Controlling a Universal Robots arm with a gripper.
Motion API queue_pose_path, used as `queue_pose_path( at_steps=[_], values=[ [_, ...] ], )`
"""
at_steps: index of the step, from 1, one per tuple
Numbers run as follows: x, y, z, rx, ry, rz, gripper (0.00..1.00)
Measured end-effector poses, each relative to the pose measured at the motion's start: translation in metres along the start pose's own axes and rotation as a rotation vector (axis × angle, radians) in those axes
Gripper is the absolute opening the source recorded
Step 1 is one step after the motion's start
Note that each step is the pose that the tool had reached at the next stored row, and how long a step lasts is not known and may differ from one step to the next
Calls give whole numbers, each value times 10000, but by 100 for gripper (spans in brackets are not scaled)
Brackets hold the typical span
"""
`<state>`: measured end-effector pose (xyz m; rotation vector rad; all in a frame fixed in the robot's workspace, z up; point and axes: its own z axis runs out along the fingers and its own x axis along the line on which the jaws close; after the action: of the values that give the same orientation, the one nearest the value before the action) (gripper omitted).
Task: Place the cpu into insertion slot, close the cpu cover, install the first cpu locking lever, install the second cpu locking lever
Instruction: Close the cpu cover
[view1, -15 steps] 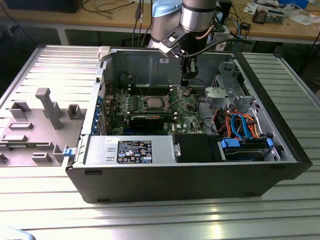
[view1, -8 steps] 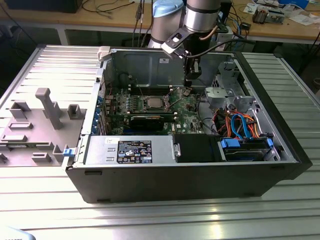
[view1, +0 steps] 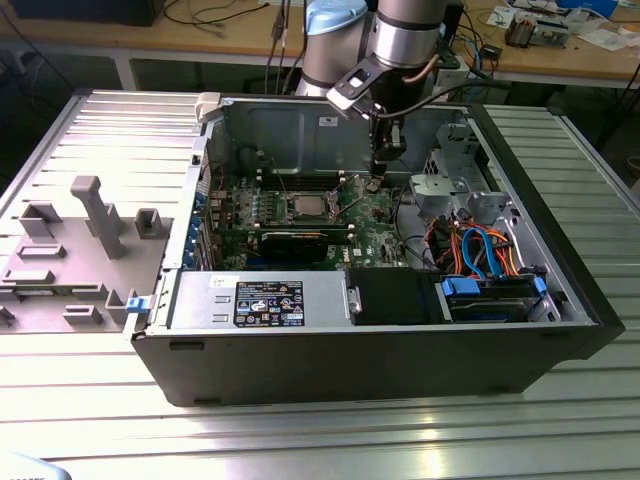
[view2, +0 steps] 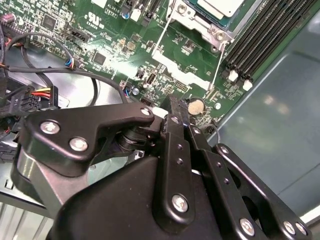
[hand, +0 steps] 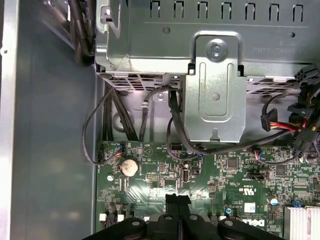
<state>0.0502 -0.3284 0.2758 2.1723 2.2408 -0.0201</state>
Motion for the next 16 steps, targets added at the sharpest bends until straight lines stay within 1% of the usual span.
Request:
queue_pose_path(
  at_steps=[1, 10, 16],
  values=[
    [0, 3, 18, 8, 0, 1, 11],
    [2, 4, 97, 23, 3, 0, 11],
    [2, 5, 102, 23, 4, 0, 11]
  ],
)
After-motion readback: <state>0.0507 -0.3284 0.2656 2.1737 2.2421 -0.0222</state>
